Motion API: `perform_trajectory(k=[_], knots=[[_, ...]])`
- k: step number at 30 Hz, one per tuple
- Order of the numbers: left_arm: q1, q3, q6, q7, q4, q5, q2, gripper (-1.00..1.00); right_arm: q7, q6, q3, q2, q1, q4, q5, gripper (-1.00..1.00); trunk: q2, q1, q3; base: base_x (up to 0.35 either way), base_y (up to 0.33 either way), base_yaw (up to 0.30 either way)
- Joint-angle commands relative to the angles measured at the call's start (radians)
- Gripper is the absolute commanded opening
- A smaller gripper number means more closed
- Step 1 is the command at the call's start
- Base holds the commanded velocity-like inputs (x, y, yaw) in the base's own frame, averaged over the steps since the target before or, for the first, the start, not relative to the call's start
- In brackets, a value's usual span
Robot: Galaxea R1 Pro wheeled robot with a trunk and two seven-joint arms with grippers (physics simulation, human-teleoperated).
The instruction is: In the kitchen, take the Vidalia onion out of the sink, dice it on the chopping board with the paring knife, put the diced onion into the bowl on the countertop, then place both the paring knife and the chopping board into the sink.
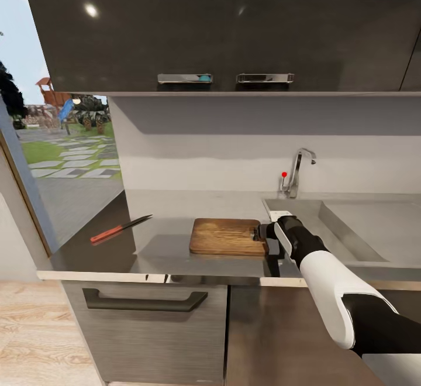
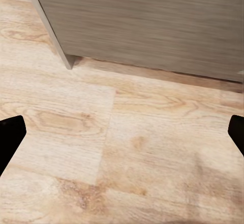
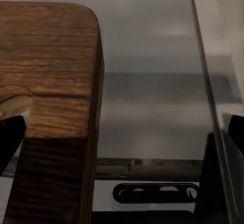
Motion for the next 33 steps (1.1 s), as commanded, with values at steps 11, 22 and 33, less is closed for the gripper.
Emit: perform_trajectory(k=[11, 22, 33], knots=[[0.0, -0.004, -0.001, 0.0, -0.001, 0.009, -0.001, 1.0, -0.003, -0.003, -0.003, 0.001, -0.001, -0.089, 0.006, 1.0, -0.001, 0.0, -0.001, 0.0, 0.0, 0.0], [0.0, -0.004, -0.001, 0.0, -0.001, 0.009, 0.0, 1.0, -0.006, 0.004, -0.003, 0.0, -0.001, -0.142, 0.007, 1.0, -0.001, 0.0, -0.001, -0.033, 0.0, 0.0], [0.0, -0.004, -0.002, 0.0, -0.001, 0.01, 0.0, 1.0, -0.006, 0.003, -0.001, 0.001, -0.001, -0.144, 0.007, 1.0, -0.001, 0.0, -0.001, -0.294, 0.0, 0.0]])
